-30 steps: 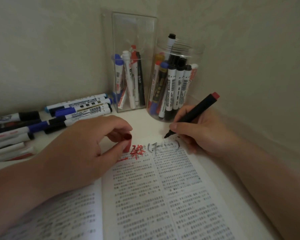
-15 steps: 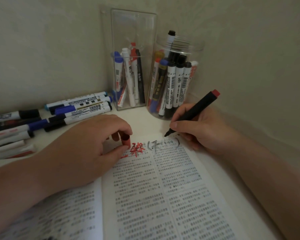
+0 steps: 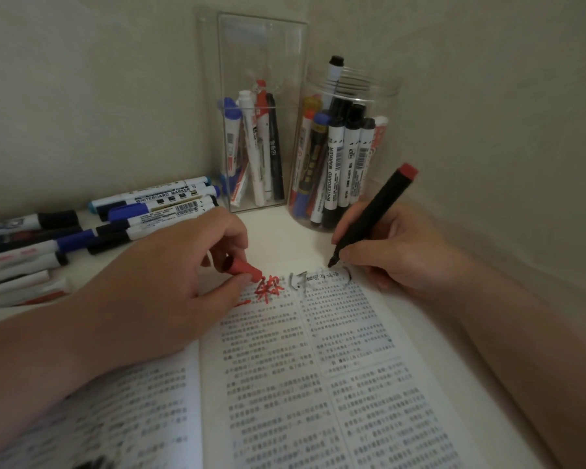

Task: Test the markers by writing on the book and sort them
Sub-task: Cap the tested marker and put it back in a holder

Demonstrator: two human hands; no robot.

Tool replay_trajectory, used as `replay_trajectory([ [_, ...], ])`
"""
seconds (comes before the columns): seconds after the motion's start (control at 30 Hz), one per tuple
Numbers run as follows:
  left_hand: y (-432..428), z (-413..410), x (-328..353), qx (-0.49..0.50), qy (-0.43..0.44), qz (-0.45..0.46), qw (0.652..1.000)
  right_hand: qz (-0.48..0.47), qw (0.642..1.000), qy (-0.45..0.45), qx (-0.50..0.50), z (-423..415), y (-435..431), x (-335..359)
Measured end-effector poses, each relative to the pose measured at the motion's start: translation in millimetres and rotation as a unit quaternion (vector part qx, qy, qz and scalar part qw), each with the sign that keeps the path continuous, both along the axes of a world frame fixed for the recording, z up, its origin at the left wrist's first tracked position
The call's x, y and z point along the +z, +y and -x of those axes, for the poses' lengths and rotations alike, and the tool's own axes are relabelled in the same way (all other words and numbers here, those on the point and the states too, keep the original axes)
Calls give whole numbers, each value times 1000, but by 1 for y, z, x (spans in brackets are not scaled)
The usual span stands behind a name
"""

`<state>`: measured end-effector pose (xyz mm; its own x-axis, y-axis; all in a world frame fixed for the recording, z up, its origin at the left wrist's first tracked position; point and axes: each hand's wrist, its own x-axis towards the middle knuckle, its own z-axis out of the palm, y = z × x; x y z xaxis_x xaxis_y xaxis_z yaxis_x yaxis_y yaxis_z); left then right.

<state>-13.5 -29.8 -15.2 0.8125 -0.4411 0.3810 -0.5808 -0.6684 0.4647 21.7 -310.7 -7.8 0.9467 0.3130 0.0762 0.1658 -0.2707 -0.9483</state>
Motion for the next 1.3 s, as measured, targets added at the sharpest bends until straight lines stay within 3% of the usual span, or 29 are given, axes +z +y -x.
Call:
replay_trajectory([
  [0.37, 2, -3, -3, -28, -84, -1, 996, -10, 999, -30, -33, 1, 5, 2],
  [0.6, 2, -2, -3, -11, -78, 18, 997, -32, 999, -16, -6, 0, 5, 1],
  [0.77, 2, -4, -6, -18, -46, 62, 997, 6, 1000, -7, 9, 1, 5, 1],
  [0.93, 1, -7, -6, -40, -80, 0, 996, 6, 1000, 0, -14, 1, 6, 1],
  [1.3, 2, -5, -6, -43, -83, 12, 996, 20, 1000, 16, -17, 4, 8, 2],
])
